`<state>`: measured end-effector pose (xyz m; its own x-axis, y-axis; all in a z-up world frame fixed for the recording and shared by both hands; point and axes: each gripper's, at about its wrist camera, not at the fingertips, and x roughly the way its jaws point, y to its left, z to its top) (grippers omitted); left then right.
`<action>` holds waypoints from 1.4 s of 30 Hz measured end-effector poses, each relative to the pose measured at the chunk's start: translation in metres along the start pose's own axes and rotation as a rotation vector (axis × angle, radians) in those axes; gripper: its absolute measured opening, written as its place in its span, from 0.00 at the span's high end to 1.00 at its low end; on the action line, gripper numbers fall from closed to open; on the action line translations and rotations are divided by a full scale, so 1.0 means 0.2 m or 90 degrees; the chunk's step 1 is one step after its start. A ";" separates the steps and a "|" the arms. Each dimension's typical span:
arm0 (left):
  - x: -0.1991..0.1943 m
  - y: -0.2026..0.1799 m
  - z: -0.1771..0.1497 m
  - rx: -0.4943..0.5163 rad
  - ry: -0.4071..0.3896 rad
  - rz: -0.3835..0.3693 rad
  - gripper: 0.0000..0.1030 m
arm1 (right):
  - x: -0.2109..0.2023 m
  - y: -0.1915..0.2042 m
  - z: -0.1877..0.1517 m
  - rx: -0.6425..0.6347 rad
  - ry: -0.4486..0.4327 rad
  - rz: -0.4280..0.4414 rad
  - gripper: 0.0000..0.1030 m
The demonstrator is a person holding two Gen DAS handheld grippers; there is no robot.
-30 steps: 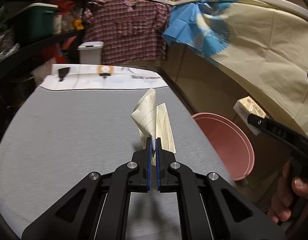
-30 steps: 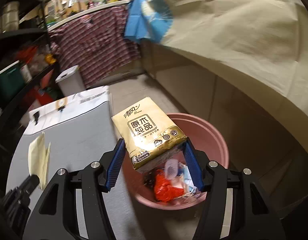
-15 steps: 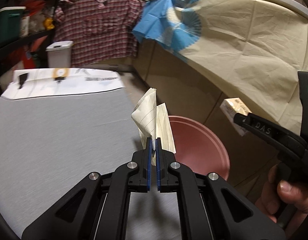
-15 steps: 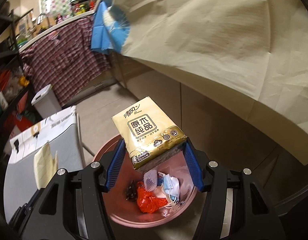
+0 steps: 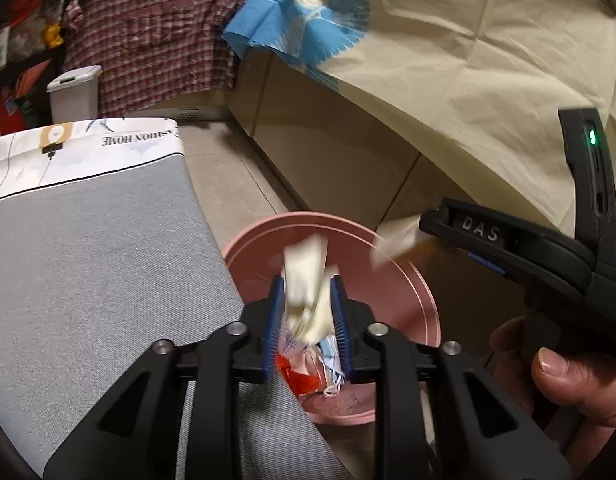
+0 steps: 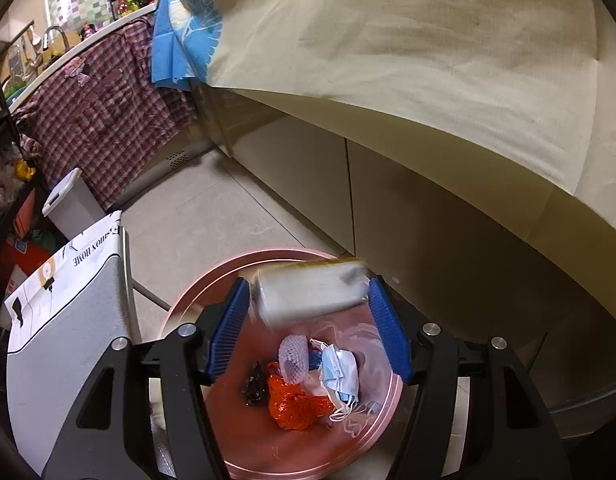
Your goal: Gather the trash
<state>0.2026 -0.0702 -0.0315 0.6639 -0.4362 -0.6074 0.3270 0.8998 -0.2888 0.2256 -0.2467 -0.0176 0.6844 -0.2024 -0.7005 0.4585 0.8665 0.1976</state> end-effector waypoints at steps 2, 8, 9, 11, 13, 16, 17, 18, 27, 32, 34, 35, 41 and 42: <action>-0.01 0.02 -0.01 -0.010 0.000 0.003 0.76 | -0.01 0.01 0.00 0.001 -0.004 0.000 0.31; -0.12 -0.01 -0.03 0.004 -0.015 0.021 0.76 | -0.10 0.04 0.00 -0.024 -0.019 0.010 0.29; -0.15 -0.02 -0.03 0.007 -0.020 0.026 0.76 | -0.13 0.05 0.00 -0.035 -0.025 0.014 0.29; -0.21 -0.01 -0.03 0.007 -0.029 0.036 0.76 | -0.20 0.06 0.00 -0.056 -0.037 0.013 0.29; -0.29 -0.01 -0.05 0.012 -0.041 0.046 0.69 | -0.27 0.06 -0.01 -0.070 -0.049 0.017 0.27; -0.39 0.00 -0.10 0.024 -0.061 0.074 0.58 | -0.41 0.05 -0.05 -0.105 -0.063 0.014 0.25; -0.41 0.01 -0.12 0.015 -0.061 0.083 0.56 | -0.45 0.04 -0.06 -0.112 -0.067 0.014 0.25; -0.43 0.02 -0.13 0.007 -0.061 0.086 0.55 | -0.50 0.02 -0.09 -0.121 -0.073 0.011 0.23; -0.54 -0.06 -0.26 0.032 -0.062 0.109 0.45 | -0.77 -0.17 -0.30 -0.137 -0.073 -0.005 0.21; -0.58 -0.08 -0.32 0.022 -0.059 0.144 0.32 | -0.82 -0.25 -0.36 -0.118 -0.077 0.001 0.16; -0.61 -0.10 -0.33 0.026 -0.057 0.155 0.27 | -0.83 -0.25 -0.39 -0.131 -0.077 0.005 0.15; -0.63 -0.11 -0.34 0.024 -0.056 0.158 0.25 | -0.83 -0.24 -0.40 -0.133 -0.074 0.009 0.14; -0.69 -0.11 -0.35 0.033 -0.063 0.184 0.19 | -0.83 -0.20 -0.48 -0.174 -0.071 0.019 0.10; -0.70 -0.10 -0.35 0.033 -0.065 0.189 0.18 | -0.83 -0.19 -0.49 -0.179 -0.072 0.012 0.09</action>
<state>0.0558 -0.0275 0.0068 0.7985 -0.1553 -0.5817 0.1406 0.9875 -0.0707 0.0387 -0.2019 0.0237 0.7575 -0.2211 -0.6142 0.2808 0.9598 0.0009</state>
